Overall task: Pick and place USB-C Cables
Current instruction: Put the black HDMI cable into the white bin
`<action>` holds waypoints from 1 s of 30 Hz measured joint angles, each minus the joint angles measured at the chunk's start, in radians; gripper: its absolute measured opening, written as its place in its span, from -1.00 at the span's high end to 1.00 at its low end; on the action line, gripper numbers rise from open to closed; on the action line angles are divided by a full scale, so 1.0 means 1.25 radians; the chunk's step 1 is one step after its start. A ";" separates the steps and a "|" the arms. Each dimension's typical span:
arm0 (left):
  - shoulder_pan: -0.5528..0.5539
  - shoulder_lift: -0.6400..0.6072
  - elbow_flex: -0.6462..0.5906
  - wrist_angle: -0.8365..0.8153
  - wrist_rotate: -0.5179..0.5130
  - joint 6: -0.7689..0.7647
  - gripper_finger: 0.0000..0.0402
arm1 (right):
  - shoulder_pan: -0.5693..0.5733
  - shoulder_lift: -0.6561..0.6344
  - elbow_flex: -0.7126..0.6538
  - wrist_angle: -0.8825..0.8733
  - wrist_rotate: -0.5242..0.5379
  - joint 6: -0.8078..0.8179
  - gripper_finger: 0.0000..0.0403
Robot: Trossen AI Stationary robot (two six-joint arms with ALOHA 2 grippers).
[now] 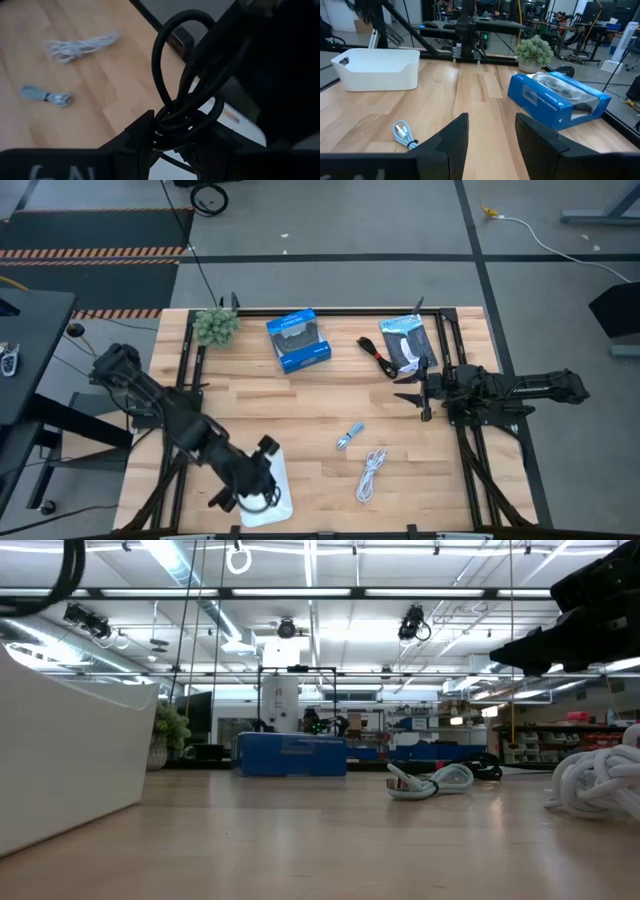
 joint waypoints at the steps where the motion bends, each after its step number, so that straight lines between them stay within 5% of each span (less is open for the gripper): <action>1: -0.003 0.012 0.000 0.000 0.000 0.020 0.34 | 0.000 0.000 0.000 0.000 0.000 0.000 0.16; 9: -0.021 0.106 0.000 -0.035 0.002 0.118 0.34 | 0.000 0.000 0.000 0.000 0.000 0.000 0.16; 30: -0.045 0.201 0.000 -0.073 0.007 0.119 0.33 | 0.000 0.000 0.000 0.007 0.000 0.000 0.16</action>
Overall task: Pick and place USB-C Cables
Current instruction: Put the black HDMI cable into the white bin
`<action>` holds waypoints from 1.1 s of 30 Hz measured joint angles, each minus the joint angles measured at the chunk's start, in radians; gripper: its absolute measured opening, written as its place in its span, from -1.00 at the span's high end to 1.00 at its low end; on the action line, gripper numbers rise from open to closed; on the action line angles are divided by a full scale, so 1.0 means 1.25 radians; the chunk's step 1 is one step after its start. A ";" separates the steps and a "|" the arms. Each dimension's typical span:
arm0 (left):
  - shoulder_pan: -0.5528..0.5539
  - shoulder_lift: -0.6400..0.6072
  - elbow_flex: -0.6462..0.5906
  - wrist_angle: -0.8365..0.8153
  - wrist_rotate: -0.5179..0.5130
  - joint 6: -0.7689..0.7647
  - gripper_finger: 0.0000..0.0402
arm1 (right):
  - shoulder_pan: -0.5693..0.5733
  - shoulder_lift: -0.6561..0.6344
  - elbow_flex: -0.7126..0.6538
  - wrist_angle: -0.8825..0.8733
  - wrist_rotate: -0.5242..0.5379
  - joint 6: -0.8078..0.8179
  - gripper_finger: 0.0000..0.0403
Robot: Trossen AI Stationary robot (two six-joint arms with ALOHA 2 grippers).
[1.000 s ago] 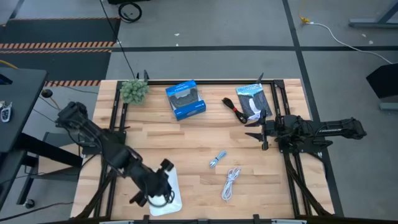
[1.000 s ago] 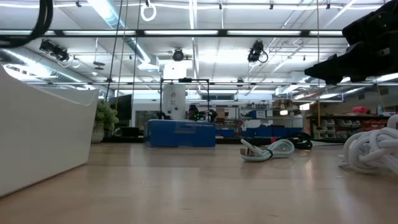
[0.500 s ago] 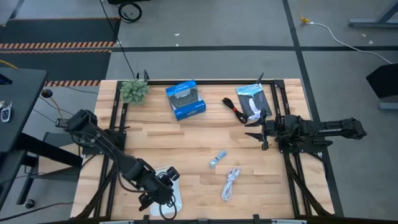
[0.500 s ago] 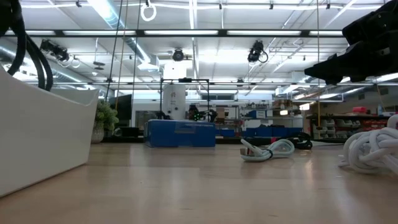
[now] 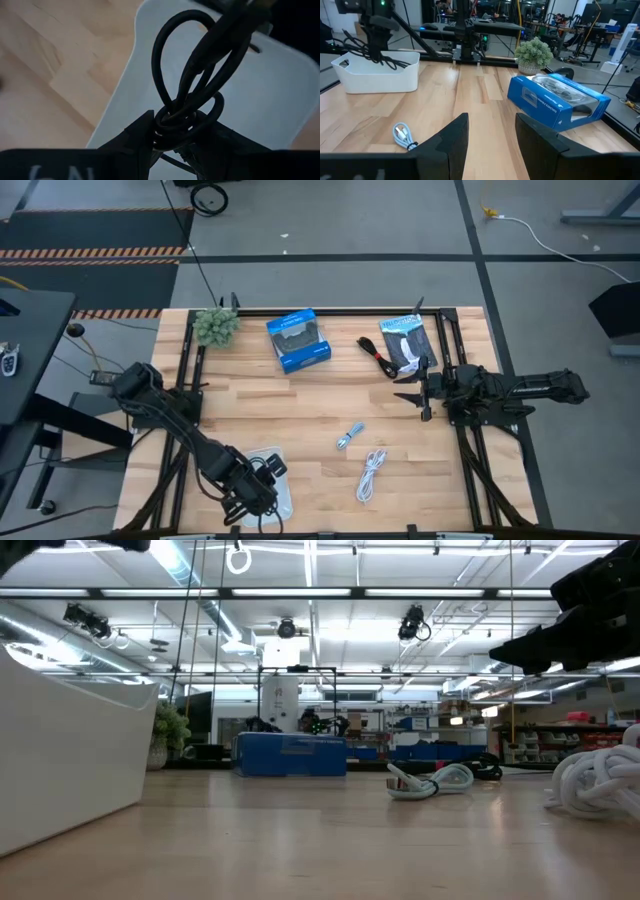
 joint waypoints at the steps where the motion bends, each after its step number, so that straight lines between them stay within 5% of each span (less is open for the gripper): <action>1: 0.000 0.001 0.000 -0.007 0.000 -0.001 0.31 | 0.000 0.000 0.000 0.000 0.000 0.000 0.16; 13: 0.004 0.004 0.028 -0.033 -0.008 -0.006 -0.13 | 0.000 0.000 0.000 0.014 0.000 0.000 0.16; 23: 0.050 0.003 0.091 -0.021 -0.140 0.020 -0.02 | 0.000 0.000 0.000 0.022 0.000 0.000 0.16; 33: 0.152 0.020 0.045 0.153 -0.146 -0.002 0.09 | 0.000 0.000 0.000 0.023 0.000 0.000 0.16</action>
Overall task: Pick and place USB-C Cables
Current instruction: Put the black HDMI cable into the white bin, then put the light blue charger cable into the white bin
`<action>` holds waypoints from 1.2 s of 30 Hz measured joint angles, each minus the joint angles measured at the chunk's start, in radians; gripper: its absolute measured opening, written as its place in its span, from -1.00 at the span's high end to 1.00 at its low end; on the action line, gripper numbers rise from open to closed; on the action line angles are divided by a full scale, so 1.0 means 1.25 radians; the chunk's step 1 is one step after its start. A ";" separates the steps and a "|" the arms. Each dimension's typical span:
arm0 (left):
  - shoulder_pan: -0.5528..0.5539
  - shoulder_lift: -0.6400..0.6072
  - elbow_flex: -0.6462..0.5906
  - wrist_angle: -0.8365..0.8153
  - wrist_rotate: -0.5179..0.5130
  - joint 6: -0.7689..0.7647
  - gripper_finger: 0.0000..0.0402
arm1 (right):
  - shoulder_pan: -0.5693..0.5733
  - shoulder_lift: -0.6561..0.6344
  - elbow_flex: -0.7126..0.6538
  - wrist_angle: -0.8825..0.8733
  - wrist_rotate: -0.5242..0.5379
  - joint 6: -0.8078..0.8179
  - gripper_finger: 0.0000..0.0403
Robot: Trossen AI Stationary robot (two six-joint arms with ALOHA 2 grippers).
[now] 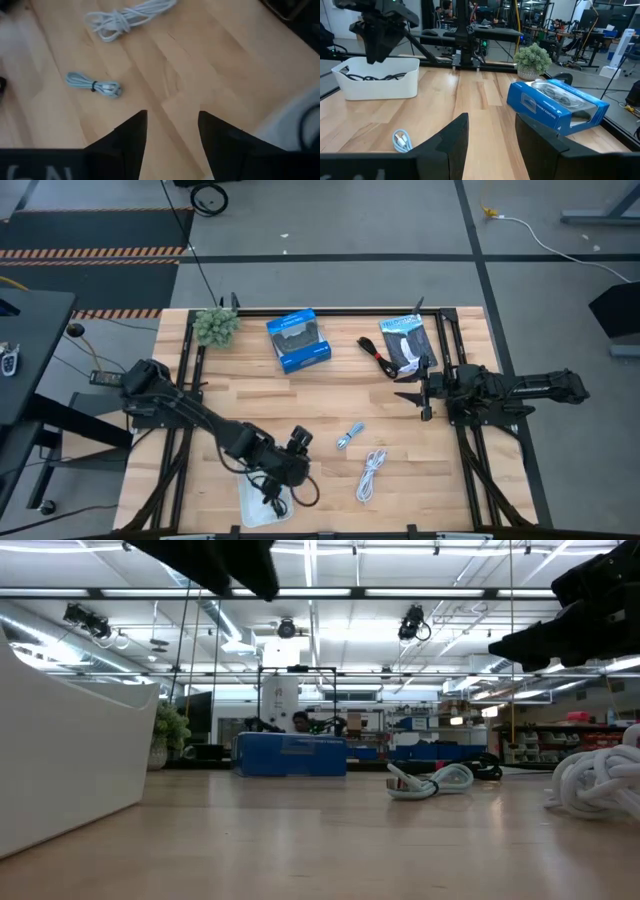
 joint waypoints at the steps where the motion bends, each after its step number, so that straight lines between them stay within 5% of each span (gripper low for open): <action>1: 0.011 0.010 0.001 0.020 0.001 0.000 0.10 | 0.000 0.000 0.000 0.000 0.000 0.000 0.16; 12: 0.135 0.136 0.004 0.136 -0.009 -0.077 0.12 | 0.000 0.011 0.001 0.030 0.001 0.000 0.16; 22: 0.248 0.191 0.005 0.276 0.084 -0.267 -0.14 | 0.000 0.013 0.001 0.048 0.001 0.000 0.16; 36: 0.239 0.251 0.006 0.358 0.087 -0.276 -0.31 | 0.000 0.019 0.000 0.049 0.000 0.000 0.16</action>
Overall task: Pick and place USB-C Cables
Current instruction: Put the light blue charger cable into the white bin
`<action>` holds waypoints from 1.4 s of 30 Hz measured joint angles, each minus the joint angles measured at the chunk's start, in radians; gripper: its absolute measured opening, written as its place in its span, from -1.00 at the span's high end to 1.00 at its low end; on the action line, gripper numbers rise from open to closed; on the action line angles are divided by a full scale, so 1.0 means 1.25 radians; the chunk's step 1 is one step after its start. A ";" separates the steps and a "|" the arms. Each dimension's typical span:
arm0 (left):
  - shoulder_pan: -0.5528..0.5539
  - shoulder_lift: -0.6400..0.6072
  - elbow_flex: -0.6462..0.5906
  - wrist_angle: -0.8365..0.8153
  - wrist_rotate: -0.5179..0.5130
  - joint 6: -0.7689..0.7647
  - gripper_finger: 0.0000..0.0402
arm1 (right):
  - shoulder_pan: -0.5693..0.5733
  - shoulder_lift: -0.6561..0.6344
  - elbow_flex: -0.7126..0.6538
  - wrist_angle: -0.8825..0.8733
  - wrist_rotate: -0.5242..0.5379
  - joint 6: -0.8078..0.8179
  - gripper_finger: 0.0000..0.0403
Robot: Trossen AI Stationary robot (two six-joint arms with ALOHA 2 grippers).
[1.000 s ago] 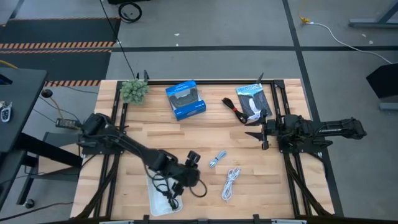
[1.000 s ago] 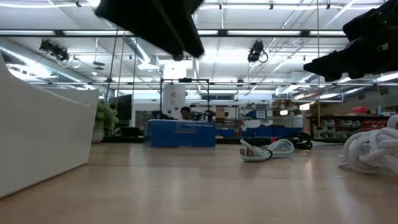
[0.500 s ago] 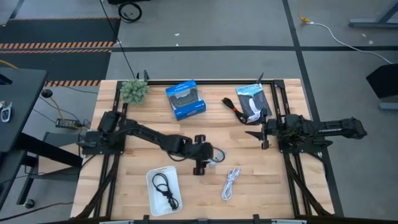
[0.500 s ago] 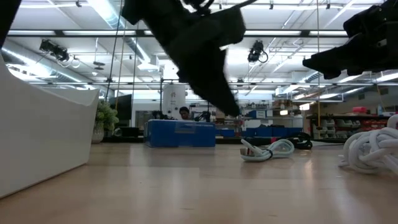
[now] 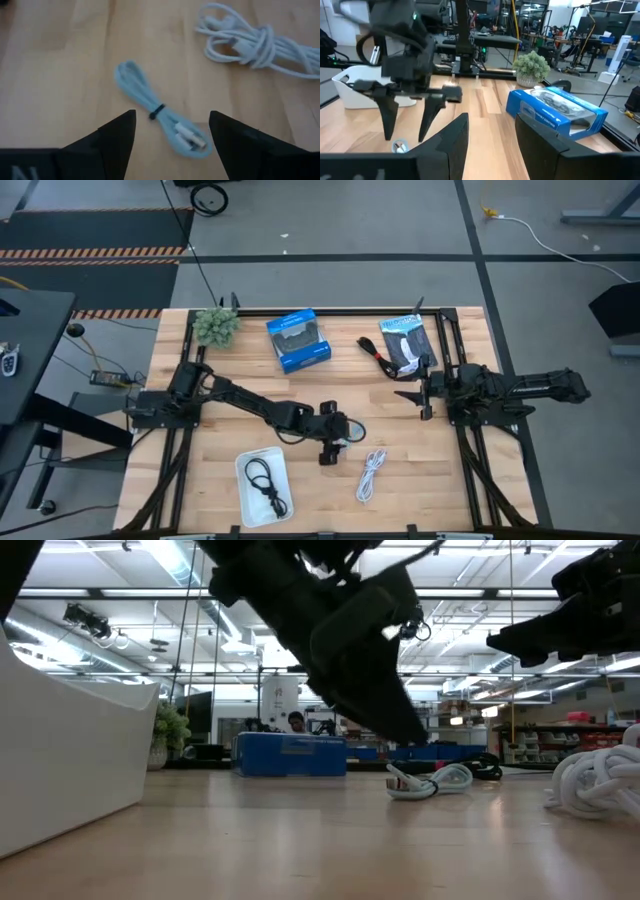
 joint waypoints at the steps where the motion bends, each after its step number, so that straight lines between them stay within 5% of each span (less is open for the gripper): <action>1: -0.004 0.006 -0.002 -0.014 0.000 0.000 -0.31 | 0.000 0.000 0.000 0.001 -0.001 0.000 0.16; 17: -0.009 0.037 -0.002 -0.019 -0.006 0.008 -0.14 | 0.000 0.000 0.000 0.000 0.000 0.000 0.16; 42: -0.009 0.048 -0.002 -0.025 -0.006 0.051 0.83 | 0.000 0.000 0.000 0.000 0.000 0.000 0.16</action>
